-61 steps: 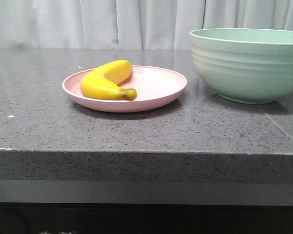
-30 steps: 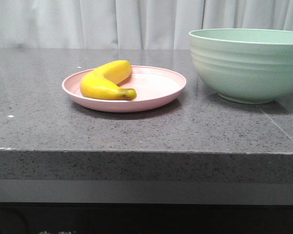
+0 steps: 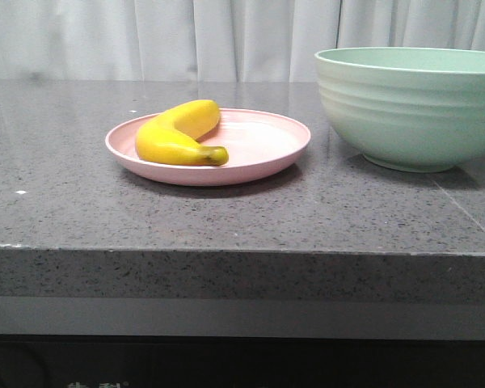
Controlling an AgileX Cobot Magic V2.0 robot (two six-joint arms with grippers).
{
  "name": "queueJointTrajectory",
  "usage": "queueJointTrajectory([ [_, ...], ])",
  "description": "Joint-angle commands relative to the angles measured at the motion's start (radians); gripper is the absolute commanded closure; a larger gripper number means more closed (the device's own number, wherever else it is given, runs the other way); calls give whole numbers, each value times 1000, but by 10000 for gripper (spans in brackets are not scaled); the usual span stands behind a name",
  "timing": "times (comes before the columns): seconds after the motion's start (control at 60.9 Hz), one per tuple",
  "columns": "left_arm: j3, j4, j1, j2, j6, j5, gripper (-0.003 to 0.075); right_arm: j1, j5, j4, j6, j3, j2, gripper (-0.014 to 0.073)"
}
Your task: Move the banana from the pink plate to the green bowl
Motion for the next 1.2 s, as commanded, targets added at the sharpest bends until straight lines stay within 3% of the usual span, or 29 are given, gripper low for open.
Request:
queueJointTrajectory([
  [0.0, -152, -17, -86, 122, 2, 49, 92, 1, -99, -8, -1, -34, 12, -59],
  [0.164, -347, -12, -256, 385, -77, 127, 92, 1, -97, -8, -1, -34, 12, -59],
  [0.394, -533, -17, -362, 649, -113, 157, 92, 1, -97, -8, -1, -34, 12, -59],
  [0.706, -658, -50, -386, 836, -121, 164, 92, 1, -97, -8, -1, -34, 12, -59],
  [1.068, -664, -56, -386, 928, -121, 140, 94, 1, -97, -9, -1, -34, 12, -59],
  [1.183, -668, -57, -386, 944, -121, 127, 128, 1, -97, -9, -1, -34, 12, -59],
])
